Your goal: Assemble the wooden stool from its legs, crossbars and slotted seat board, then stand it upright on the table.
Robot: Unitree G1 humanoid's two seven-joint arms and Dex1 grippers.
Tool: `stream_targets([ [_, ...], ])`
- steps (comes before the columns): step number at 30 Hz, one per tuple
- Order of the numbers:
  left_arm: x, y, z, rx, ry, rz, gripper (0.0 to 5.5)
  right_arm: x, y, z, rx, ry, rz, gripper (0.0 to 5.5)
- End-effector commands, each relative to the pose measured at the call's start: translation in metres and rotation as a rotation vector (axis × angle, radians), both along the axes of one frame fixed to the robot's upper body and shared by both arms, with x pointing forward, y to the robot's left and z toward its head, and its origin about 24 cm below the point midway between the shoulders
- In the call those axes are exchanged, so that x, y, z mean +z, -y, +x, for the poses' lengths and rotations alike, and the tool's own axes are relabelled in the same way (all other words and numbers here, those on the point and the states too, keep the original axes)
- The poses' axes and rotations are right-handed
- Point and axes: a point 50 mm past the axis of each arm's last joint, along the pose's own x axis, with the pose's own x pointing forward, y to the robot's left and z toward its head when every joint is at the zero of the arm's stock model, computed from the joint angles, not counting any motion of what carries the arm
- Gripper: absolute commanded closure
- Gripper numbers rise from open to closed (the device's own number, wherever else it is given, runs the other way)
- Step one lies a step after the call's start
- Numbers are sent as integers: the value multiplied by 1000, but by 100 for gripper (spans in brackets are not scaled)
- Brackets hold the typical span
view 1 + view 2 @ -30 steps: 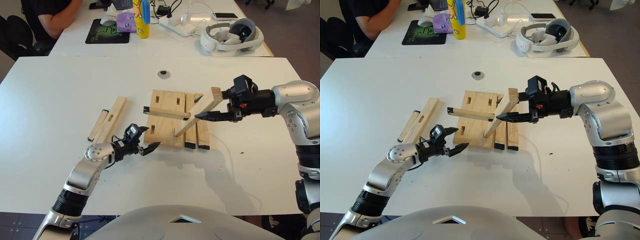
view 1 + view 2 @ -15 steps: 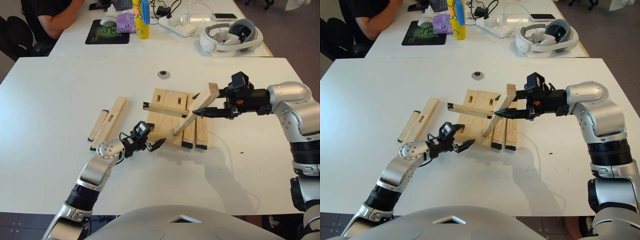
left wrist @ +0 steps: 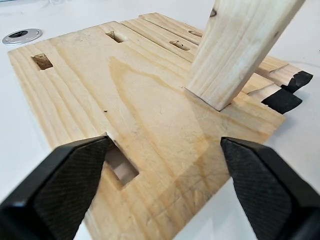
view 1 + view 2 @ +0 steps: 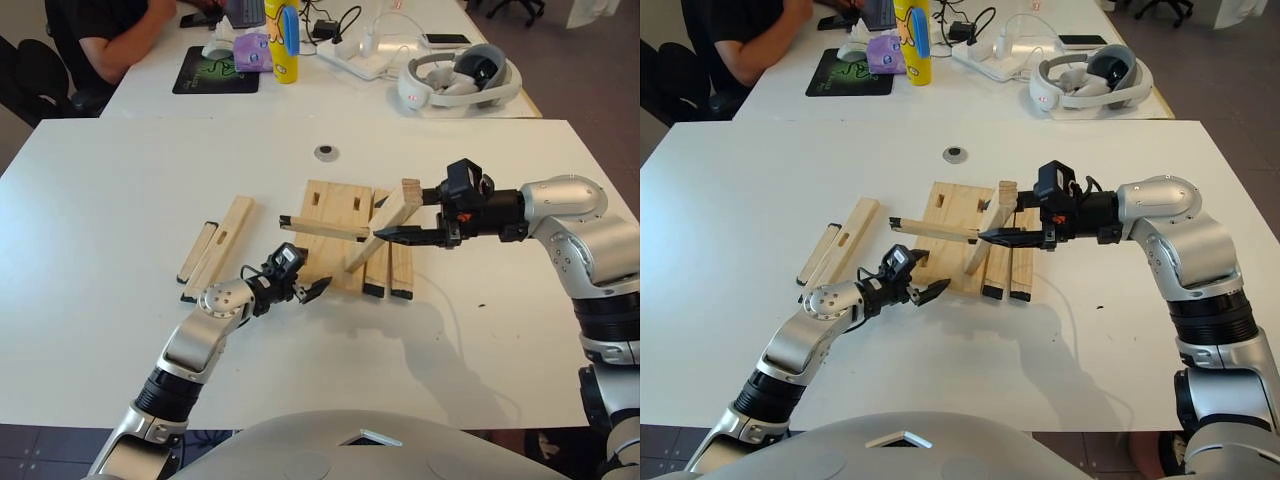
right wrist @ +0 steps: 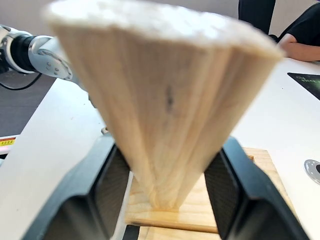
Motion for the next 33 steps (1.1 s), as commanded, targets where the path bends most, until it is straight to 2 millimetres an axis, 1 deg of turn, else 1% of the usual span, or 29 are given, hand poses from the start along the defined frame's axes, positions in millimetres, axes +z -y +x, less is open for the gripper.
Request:
stream_targets([
  [1,-13,-3,-7,5,-80,38,134,-48,8,-2,-119,-160,-116,344],
  [2,-13,-3,-7,3,-81,37,134,-47,8,0,-138,-153,-94,344],
  [3,-13,-3,-6,1,-81,36,134,-46,9,3,-160,-149,-64,307],
  [5,-13,-3,-6,1,-80,34,134,-43,11,6,-191,-140,-26,281],
  [10,-13,-7,-5,12,-77,33,134,-34,16,12,-249,-100,52,191],
  [12,-13,-9,-4,13,-75,40,134,-26,19,12,-260,-85,82,158],
  [14,-12,-9,-3,12,-71,41,134,-12,29,8,-283,-93,130,152],
  [17,-12,-10,0,13,-61,46,134,8,42,-5,-290,-105,166,152],
  [20,-10,-12,3,23,-50,47,134,33,56,-14,-312,-89,240,152],
  [21,-9,-12,3,28,-45,46,134,48,62,-16,-330,-72,294,152],
  [23,-8,-12,4,37,-37,44,134,73,70,-13,-397,-15,419,182],
  [24,-8,-12,5,39,-36,46,134,85,68,-14,-388,15,481,197],
  [26,-9,-13,5,53,-41,64,134,108,57,-12,-380,70,627,228],
  [27,-10,-14,5,59,-43,73,134,115,50,-12,-363,76,670,248],
  [29,-12,-15,5,77,-50,85,134,116,24,-7,-364,79,703,277],
  [30,-13,-15,5,83,-53,90,134,113,11,-7,-355,83,684,293],
  [33,-14,-13,4,89,-64,93,134,96,-13,-4,-373,49,674,338],
])
